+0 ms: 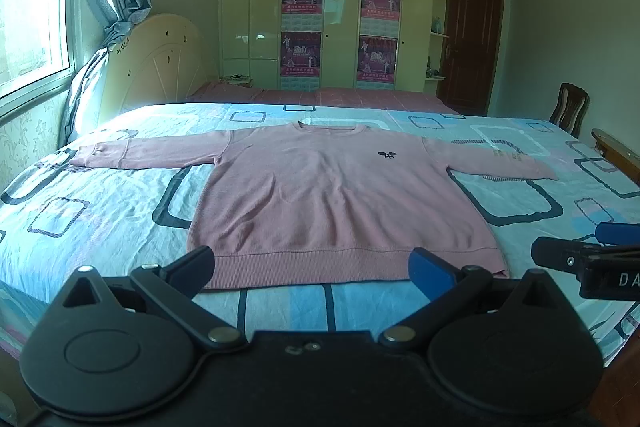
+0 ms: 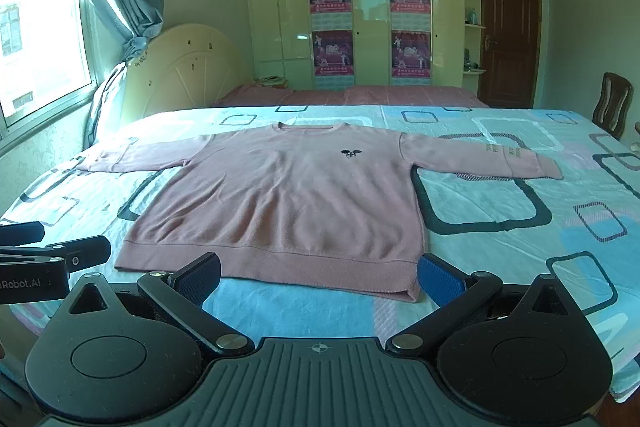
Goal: Fold small clothes
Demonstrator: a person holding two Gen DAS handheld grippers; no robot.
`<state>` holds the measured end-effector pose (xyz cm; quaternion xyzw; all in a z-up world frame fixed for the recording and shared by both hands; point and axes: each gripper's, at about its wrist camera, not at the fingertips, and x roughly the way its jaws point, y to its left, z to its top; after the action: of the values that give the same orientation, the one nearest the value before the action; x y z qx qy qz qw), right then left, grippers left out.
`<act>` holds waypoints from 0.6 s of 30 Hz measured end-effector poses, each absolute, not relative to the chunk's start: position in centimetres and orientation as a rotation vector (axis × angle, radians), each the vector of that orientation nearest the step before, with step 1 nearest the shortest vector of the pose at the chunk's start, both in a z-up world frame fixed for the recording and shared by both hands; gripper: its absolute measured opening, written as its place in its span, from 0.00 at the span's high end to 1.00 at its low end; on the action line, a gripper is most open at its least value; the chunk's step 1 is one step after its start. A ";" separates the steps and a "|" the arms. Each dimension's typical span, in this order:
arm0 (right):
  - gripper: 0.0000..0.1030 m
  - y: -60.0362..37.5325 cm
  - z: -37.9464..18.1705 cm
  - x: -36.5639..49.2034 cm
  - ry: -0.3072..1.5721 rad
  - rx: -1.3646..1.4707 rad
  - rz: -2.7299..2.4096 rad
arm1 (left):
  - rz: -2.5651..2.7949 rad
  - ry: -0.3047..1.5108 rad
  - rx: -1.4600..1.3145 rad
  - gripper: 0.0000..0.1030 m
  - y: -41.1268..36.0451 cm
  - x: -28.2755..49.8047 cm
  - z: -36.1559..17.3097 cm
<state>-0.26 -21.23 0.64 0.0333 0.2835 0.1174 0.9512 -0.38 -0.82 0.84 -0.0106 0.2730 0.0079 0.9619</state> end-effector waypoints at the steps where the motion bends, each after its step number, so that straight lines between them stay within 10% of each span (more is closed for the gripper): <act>1: 0.00 -21.2 0.6 -0.3 0.576 0.067 0.238 | 0.016 0.554 -0.022 0.01 -0.8 -0.4 0.8; 18: 0.00 -21.6 0.9 -0.4 0.570 0.066 0.241 | 0.016 0.556 -0.022 0.01 -1.0 -0.4 0.7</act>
<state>-0.42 -21.65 0.90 0.0325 0.2803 0.1187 0.9520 -0.44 -1.01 0.67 -0.0109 0.2744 0.0078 0.9615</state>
